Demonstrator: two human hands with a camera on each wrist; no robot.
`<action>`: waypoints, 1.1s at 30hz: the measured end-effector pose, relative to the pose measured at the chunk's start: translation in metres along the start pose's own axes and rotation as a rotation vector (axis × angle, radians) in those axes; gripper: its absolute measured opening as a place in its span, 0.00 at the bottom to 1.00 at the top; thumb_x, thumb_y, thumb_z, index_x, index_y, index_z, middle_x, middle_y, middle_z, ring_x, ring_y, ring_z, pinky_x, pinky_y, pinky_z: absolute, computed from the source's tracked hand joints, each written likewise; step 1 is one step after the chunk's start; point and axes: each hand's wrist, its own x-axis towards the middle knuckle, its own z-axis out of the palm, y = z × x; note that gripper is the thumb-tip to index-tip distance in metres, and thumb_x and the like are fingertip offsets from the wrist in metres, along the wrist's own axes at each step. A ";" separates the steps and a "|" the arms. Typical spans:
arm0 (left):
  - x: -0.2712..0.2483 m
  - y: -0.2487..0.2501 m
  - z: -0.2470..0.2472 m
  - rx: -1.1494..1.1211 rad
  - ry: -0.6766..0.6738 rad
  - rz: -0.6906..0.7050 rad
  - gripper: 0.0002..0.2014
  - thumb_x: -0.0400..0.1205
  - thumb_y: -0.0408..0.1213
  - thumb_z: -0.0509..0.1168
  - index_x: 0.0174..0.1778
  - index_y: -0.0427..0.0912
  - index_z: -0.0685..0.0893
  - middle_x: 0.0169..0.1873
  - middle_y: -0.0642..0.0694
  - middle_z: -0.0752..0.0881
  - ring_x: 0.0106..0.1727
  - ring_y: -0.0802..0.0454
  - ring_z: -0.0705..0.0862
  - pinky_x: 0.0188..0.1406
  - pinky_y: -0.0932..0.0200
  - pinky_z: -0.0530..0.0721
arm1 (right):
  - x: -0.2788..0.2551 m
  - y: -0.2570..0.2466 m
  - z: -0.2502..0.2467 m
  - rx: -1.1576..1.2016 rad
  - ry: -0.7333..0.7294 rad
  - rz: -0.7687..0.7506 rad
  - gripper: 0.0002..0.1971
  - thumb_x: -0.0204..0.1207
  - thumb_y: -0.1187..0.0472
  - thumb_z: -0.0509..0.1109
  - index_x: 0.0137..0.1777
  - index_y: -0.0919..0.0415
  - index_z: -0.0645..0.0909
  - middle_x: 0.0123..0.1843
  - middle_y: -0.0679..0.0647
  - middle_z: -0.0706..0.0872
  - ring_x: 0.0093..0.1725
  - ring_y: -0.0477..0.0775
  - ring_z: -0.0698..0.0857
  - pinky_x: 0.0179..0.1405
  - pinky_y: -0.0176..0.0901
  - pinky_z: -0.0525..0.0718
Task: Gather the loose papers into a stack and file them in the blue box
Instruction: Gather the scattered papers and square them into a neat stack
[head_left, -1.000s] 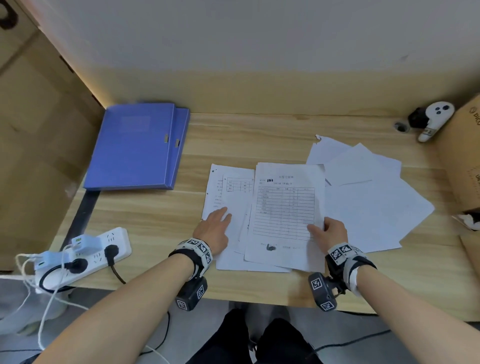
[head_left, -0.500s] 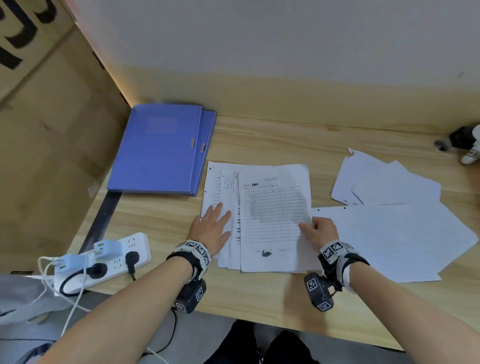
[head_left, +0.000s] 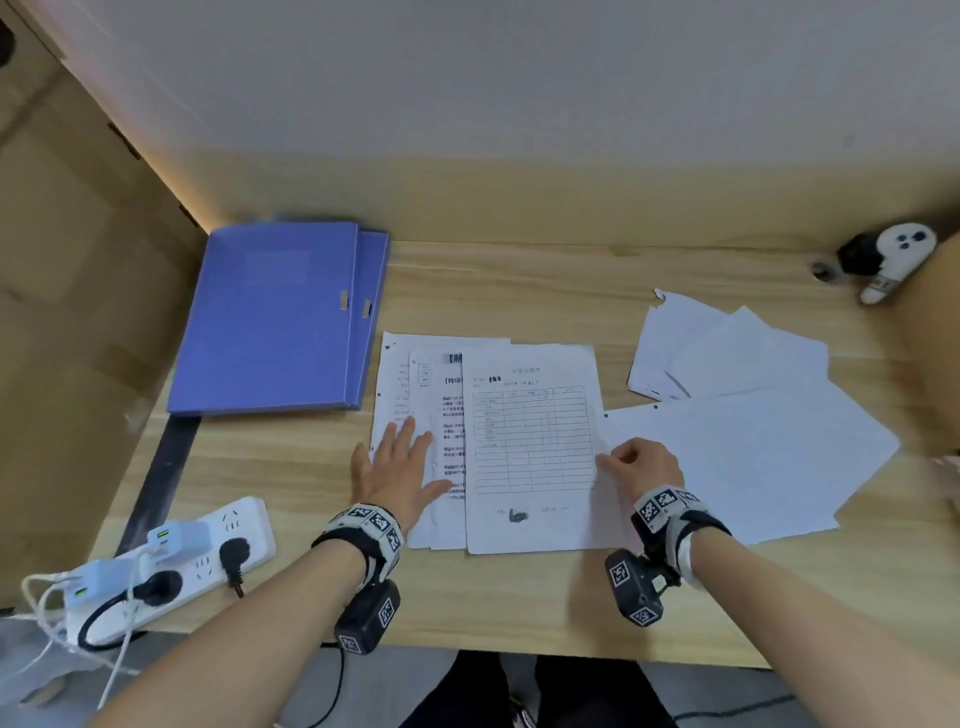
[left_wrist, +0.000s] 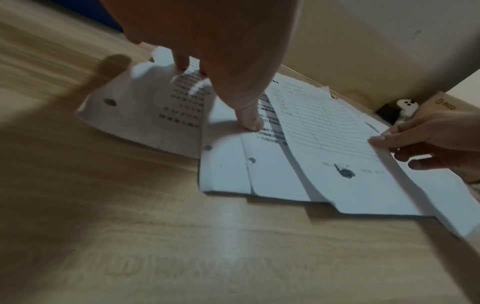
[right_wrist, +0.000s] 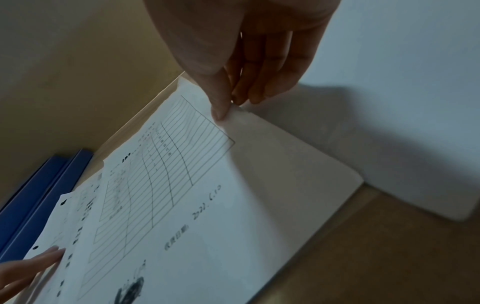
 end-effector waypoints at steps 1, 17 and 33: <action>0.000 0.002 -0.001 -0.016 0.004 -0.006 0.40 0.81 0.66 0.54 0.85 0.54 0.50 0.86 0.50 0.39 0.87 0.47 0.39 0.81 0.30 0.43 | 0.000 0.003 -0.001 0.003 0.000 0.011 0.07 0.68 0.52 0.75 0.38 0.55 0.83 0.36 0.49 0.87 0.38 0.53 0.84 0.34 0.40 0.76; 0.054 0.149 -0.090 -0.409 0.225 0.108 0.24 0.80 0.42 0.64 0.73 0.44 0.71 0.73 0.45 0.74 0.73 0.44 0.72 0.70 0.45 0.73 | 0.057 0.035 -0.109 0.073 0.000 0.001 0.06 0.68 0.56 0.74 0.45 0.52 0.84 0.41 0.46 0.85 0.43 0.51 0.83 0.41 0.39 0.75; 0.140 0.295 -0.088 -0.027 -0.256 0.510 0.32 0.79 0.36 0.62 0.82 0.48 0.64 0.85 0.52 0.57 0.85 0.50 0.56 0.82 0.52 0.59 | 0.153 0.066 -0.140 -0.530 -0.219 -0.543 0.20 0.62 0.47 0.79 0.55 0.47 0.83 0.59 0.47 0.77 0.62 0.55 0.71 0.58 0.46 0.74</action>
